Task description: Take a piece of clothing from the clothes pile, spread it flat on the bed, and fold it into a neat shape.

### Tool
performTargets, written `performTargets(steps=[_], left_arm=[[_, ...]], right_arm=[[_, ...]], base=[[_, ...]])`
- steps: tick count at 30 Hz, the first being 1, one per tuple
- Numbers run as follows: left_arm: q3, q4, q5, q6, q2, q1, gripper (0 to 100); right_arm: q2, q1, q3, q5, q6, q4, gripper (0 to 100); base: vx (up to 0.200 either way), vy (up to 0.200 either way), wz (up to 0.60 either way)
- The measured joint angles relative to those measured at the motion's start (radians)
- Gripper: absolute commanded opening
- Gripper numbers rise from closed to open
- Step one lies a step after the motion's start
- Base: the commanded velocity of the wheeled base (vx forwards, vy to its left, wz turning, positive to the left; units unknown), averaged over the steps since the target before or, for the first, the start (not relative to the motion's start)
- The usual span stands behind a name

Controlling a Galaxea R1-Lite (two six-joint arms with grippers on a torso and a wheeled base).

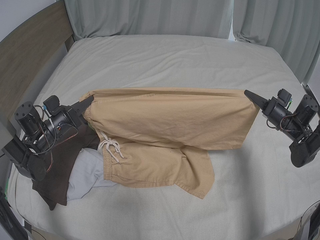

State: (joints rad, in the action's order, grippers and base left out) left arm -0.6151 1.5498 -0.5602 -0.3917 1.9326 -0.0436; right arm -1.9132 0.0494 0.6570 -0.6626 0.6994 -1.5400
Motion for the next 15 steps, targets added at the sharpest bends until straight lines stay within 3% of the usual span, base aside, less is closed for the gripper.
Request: performTargets(steps=[15], left_arm=[[-0.129,0.000,0.038,-0.005,0.126,-0.004,0]], right_arm=[[-0.192,-0.002,0.181,0.003,0.005,0.002,0]], base=[[0.000,0.000,0.00]])
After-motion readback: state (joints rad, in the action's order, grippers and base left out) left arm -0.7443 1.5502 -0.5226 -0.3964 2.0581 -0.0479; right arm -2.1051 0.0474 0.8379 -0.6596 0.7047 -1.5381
